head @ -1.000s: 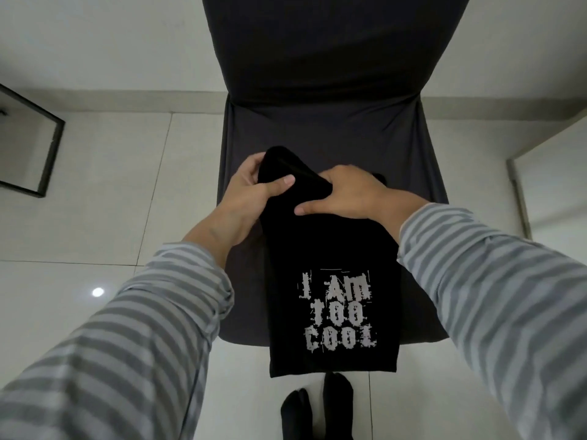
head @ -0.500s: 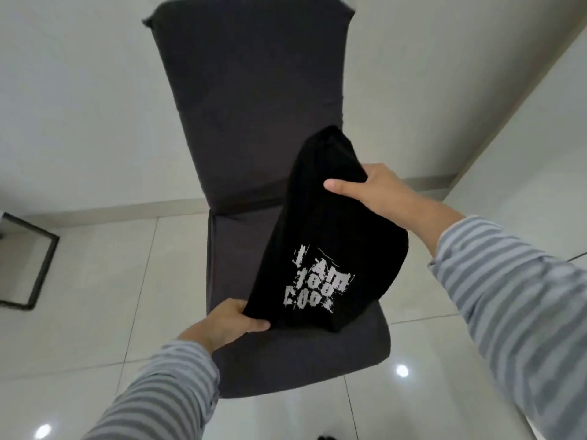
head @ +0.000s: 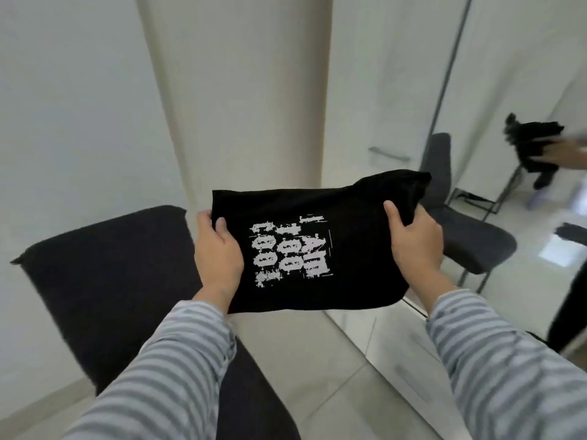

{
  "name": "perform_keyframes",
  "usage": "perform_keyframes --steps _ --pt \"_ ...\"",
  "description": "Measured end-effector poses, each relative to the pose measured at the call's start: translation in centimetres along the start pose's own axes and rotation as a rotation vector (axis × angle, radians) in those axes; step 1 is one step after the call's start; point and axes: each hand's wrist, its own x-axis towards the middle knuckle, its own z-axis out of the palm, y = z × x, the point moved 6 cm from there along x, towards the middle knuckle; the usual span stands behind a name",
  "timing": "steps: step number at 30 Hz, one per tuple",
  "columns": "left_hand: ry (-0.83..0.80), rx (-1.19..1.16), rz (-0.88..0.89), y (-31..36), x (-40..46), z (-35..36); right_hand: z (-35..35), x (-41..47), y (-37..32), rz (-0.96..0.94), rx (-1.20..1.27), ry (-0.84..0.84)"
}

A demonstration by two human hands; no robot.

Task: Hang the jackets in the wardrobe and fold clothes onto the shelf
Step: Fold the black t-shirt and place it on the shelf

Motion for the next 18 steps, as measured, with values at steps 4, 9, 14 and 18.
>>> perform_keyframes --steps 4,9,14,18 --pt "-0.133 -0.056 0.127 7.7 -3.2 7.6 -10.9 1.9 3.8 0.057 -0.021 0.261" --pt "-0.327 -0.132 0.179 15.5 -10.8 15.9 -24.1 1.5 8.8 0.153 -0.138 0.447" --pt "-0.511 -0.131 0.212 21.0 -20.5 22.3 -35.6 -1.5 14.2 0.238 -0.311 0.552" --pt "-0.654 -0.142 0.235 23.6 -28.3 27.1 -43.0 -4.4 18.0 0.317 -0.438 0.612"
